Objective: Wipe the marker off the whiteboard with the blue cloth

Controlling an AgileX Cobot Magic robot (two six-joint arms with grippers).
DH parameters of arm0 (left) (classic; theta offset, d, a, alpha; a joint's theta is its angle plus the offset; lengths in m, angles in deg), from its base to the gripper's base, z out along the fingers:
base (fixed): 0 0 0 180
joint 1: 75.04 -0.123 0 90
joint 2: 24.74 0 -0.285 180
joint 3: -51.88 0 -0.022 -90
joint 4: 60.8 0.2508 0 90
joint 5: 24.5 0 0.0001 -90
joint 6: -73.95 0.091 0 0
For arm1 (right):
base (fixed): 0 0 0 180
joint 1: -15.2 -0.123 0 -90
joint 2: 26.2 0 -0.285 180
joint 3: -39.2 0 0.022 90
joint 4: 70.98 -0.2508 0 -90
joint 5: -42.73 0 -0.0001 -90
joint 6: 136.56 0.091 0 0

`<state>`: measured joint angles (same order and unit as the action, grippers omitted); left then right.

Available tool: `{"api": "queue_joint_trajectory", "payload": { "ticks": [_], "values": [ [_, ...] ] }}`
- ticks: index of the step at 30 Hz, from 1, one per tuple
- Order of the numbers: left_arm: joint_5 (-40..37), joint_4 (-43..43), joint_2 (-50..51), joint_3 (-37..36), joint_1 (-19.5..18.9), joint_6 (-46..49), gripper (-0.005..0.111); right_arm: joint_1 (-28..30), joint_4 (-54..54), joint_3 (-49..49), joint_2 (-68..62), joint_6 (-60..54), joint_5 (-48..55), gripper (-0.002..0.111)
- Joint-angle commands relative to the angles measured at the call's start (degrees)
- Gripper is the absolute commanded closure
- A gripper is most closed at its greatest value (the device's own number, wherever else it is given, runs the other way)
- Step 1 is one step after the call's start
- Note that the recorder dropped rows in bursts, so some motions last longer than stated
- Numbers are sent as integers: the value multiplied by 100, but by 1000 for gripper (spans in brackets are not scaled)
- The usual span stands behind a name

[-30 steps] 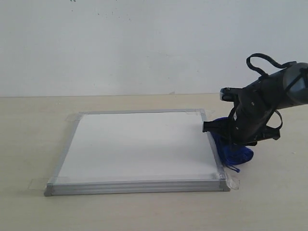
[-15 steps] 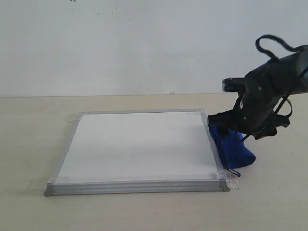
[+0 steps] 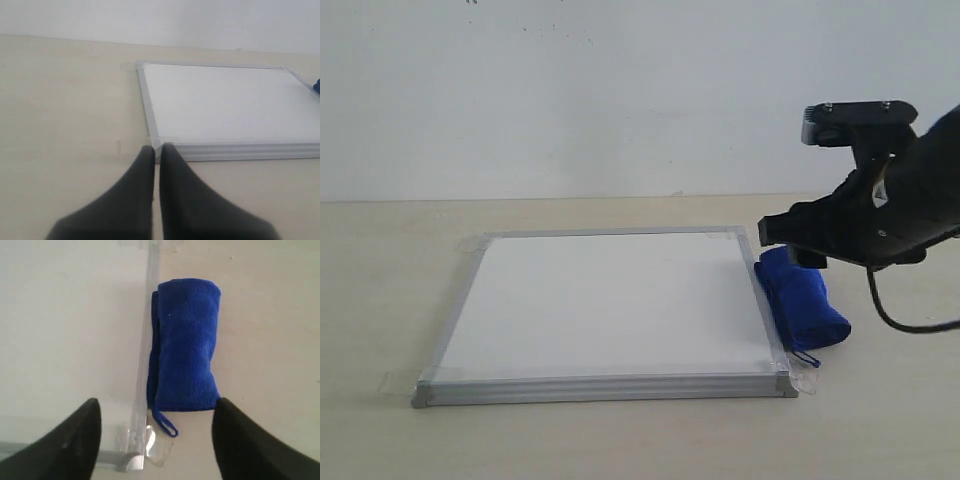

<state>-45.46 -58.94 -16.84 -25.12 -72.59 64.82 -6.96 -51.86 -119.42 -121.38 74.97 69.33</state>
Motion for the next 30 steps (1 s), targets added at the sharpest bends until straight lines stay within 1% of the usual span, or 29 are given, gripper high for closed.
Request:
{"api": "queue_joint_trajectory", "payload": {
  "ticks": [1,5,10,15,17,21,30],
  "values": [
    [38,29,-11,-21,-19,-42,103,-187,95,594,875,-63,43,75],
    [38,29,-11,-21,-19,-42,103,-254,72,1129,1666,-78,132,107],
    [38,29,-11,-21,-19,-42,103,-254,59,1695,2746,-36,586,108],
    [38,29,-11,-21,-19,-42,103,-254,-285,1804,3609,2,1949,108],
    [38,29,-11,-21,-19,-42,103,-254,-309,1804,3809,2,2292,108],
    [38,29,-11,-21,-19,-42,103,-254,-309,1804,4153,2,2389,108],
    [38,29,-11,-21,-19,-42,103,-254,-249,1793,4227,-20,2490,108]
  ]
}}
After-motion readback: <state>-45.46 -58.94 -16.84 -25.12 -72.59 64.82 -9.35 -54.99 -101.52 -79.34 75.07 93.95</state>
